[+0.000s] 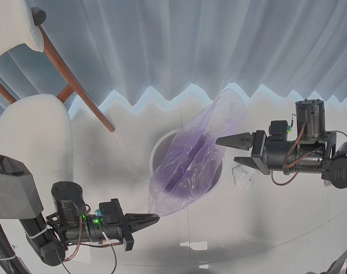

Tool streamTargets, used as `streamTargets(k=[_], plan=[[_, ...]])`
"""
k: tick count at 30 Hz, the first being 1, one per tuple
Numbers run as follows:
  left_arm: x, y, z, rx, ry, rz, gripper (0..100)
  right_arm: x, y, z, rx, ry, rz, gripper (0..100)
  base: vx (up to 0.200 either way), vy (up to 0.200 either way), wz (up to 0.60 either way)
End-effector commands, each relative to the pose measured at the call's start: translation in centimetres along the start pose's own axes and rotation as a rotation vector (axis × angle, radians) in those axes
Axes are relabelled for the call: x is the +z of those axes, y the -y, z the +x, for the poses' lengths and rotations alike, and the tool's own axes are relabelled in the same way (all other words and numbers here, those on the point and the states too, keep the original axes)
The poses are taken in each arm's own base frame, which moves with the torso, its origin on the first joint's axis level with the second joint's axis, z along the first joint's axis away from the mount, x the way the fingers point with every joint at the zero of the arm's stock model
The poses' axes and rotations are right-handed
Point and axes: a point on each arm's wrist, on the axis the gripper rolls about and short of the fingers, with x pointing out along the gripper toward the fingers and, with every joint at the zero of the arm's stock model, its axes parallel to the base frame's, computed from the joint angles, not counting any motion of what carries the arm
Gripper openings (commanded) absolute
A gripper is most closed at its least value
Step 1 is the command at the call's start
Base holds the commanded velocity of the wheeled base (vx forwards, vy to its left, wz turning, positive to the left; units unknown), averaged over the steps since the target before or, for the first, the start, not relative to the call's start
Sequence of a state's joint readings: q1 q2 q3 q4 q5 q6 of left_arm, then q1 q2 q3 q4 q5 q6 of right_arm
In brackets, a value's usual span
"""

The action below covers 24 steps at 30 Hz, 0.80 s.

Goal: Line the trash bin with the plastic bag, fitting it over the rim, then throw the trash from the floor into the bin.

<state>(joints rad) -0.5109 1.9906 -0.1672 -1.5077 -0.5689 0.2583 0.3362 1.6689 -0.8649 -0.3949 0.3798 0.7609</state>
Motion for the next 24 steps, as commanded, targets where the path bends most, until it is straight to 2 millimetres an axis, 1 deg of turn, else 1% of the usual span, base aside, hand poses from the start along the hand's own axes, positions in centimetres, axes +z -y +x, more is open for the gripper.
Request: streamTargets(k=[1, 2, 3, 6, 11, 19, 24], plan=[[-0.3, 0.0, 0.3, -0.006, -0.010, 0.014, 0, -0.2, 0.8, 1.6, -0.028, -0.029, 0.012, 100, 0.000, 0.000, 0.00], [-0.3, 0.0, 0.3, -0.006, -0.010, 0.015, 0, -0.2, 0.8, 1.7, -0.029, -0.030, 0.013, 100, 0.000, 0.000, 0.00], [-0.4, 0.0, 0.4, -0.008, -0.014, 0.021, 0, -0.4, 1.3, 2.3, -0.043, -0.040, 0.020, 100, 0.000, 0.000, 0.00], [-0.3, 0.3, 0.4, -0.021, -0.014, 0.023, 0, -0.3, 1.9, 3.4, -0.062, -0.049, 0.026, 100, 0.000, 0.000, 0.00], [-0.2, 0.8, 0.4, -0.044, -0.010, 0.026, 0, 0.2, 2.1, 4.6, -0.080, -0.031, 0.024, 100, 0.000, 0.000, 0.00], [0.0, 2.8, -0.1, -0.106, -0.020, 0.034, 0, 0.3, 2.3, 5.0, -0.088, -0.032, 0.017, 100, 0.000, 0.000, 0.00], [0.0, 2.8, -0.2, -0.106, -0.020, 0.034, 0, 0.2, 2.5, 5.1, -0.104, -0.027, 0.017, 100, 0.000, 0.000, 0.00]])
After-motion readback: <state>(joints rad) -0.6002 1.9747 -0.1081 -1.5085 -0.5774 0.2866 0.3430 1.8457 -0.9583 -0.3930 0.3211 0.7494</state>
